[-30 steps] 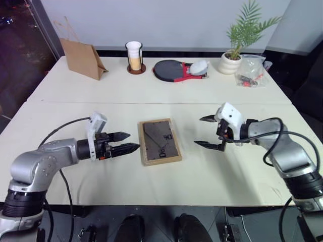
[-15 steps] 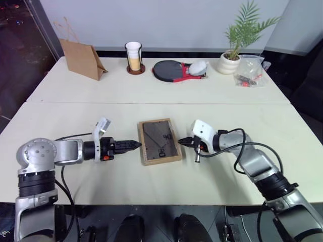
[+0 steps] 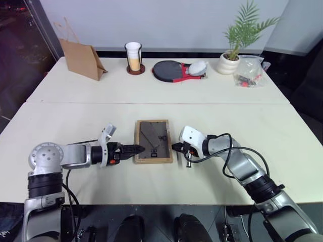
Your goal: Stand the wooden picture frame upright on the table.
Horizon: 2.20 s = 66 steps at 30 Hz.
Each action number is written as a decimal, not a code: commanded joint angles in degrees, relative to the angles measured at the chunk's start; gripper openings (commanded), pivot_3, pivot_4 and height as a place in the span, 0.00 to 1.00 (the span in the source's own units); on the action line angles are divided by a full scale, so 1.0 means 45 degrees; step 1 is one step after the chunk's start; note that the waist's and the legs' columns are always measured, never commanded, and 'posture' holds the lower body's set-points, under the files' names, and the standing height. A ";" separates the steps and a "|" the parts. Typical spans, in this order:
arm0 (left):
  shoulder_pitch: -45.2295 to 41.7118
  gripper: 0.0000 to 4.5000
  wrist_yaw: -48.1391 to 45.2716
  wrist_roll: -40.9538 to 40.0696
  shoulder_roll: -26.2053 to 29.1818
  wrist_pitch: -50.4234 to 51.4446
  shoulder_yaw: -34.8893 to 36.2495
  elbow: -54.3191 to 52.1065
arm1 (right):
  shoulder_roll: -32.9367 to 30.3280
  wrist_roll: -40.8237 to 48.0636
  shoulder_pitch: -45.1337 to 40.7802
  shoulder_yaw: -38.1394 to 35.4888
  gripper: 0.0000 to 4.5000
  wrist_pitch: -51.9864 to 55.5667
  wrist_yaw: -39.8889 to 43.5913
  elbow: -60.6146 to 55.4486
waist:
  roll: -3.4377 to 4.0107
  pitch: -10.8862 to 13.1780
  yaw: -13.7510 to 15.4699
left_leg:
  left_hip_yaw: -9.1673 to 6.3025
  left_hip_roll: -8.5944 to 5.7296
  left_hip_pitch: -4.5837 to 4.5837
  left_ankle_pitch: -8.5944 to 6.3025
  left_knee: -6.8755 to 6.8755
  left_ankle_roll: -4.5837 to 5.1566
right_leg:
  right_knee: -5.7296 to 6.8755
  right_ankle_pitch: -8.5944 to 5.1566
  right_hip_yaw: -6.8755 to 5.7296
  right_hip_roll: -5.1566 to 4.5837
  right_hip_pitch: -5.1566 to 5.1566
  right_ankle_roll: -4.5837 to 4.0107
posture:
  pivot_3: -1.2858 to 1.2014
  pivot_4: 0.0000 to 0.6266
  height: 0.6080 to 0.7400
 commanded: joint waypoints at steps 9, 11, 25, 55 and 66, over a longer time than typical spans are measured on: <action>0.0488 1.00 0.0163 -0.0424 -0.1028 0.0105 0.0756 -0.0053 | 0.0611 0.1482 0.0059 -0.0354 0.01 0.1453 0.0996 -0.1755 | -0.0002 -0.0002 0.0072 | -0.0001 -0.0009 0.0002 0.0000 0.0000 0.0000 | -0.0003 0.0000 -0.0004 -0.0010 0.0008 0.0000 | 0.52 0.24 1.00; 0.0529 1.00 0.0173 -0.0456 -0.1173 0.0106 0.0856 -0.0057 | 0.0635 0.1411 0.0034 -0.0292 0.01 0.1480 0.0949 -0.1728 | -0.0003 -0.0002 0.0083 | -0.0001 -0.0011 0.0002 -0.0001 0.0000 0.0001 | -0.0006 0.0000 -0.0006 -0.0010 0.0013 0.0000 | 0.52 0.24 1.00; 0.0676 0.24 -0.0048 -0.1175 -0.1568 0.0060 0.1443 -0.0160 | 0.0039 0.1190 0.0302 -0.0434 0.00 0.1277 0.1003 -0.1954 | -0.0003 -0.0003 0.0059 | -0.0006 -0.0008 0.0000 -0.0001 -0.0001 0.0001 | -0.0009 -0.0001 -0.0011 -0.0007 0.0010 -0.0001 | 0.52 0.24 1.00; 0.4162 0.24 -0.2731 -0.1990 -0.2174 -0.5150 -0.0512 -0.3339 | 0.1824 0.7718 -0.4310 -0.3184 0.99 0.8997 -0.0357 -0.1238 | -0.0003 -0.0002 0.0013 | 0.0018 -0.0005 -0.0040 -0.0035 -0.0035 0.0055 | -0.0103 0.0009 -0.0006 -0.0041 -0.0015 -0.0026 | 0.52 0.24 1.00; 0.5842 0.24 -0.4853 -0.0870 -0.2182 -0.6026 -0.1395 -0.3469 | 0.2554 0.7745 -0.4736 -0.2467 0.99 0.8881 -0.0063 -0.0624 | -0.0002 -0.0002 0.0012 | 0.0020 -0.0005 -0.0037 -0.0037 -0.0035 0.0058 | -0.0100 0.0008 -0.0006 -0.0043 -0.0014 -0.0027 | 0.52 0.24 1.00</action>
